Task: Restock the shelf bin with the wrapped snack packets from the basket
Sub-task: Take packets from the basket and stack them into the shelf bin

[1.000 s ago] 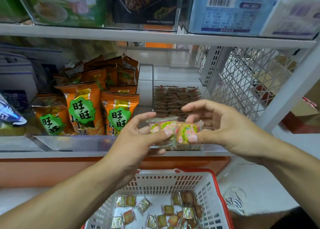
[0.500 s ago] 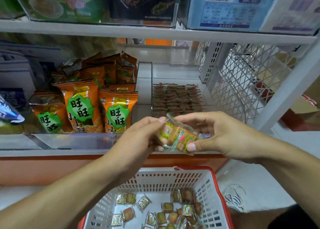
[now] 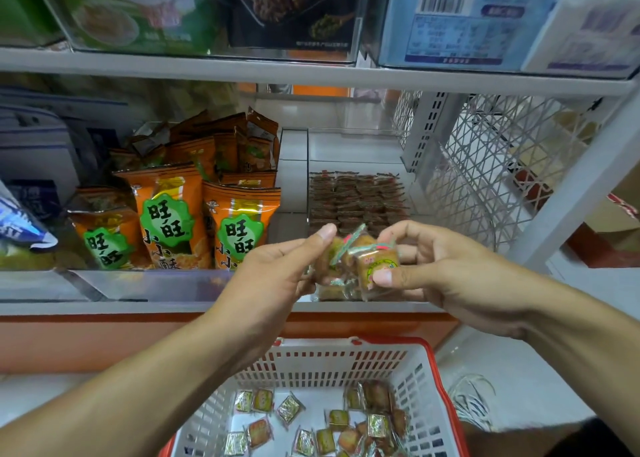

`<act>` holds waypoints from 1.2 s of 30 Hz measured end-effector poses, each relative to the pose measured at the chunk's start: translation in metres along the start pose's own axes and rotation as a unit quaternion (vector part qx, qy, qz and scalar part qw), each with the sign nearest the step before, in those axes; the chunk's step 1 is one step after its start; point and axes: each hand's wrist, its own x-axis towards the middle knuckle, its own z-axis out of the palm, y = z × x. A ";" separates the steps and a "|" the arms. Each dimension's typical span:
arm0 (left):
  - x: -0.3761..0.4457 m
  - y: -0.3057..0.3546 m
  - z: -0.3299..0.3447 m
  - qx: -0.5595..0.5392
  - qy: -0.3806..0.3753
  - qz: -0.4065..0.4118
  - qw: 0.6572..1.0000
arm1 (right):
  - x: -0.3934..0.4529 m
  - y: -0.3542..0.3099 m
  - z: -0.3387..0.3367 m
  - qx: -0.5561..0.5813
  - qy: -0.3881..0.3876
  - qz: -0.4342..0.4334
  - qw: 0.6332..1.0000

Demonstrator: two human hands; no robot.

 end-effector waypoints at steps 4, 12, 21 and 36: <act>0.002 0.001 -0.009 0.003 -0.077 0.001 0.997 | 0.003 0.005 0.001 0.066 -0.011 0.012 0.998; 0.009 -0.002 -0.012 0.013 0.008 0.040 0.999 | 0.005 0.002 0.003 0.007 -0.039 0.009 0.999; 0.009 -0.016 -0.004 0.167 0.006 0.048 0.985 | 0.008 0.006 0.003 0.030 -0.025 0.021 0.999; 0.014 -0.047 0.008 0.599 -0.063 0.223 0.766 | 0.079 0.019 -0.075 -0.553 0.225 0.085 0.798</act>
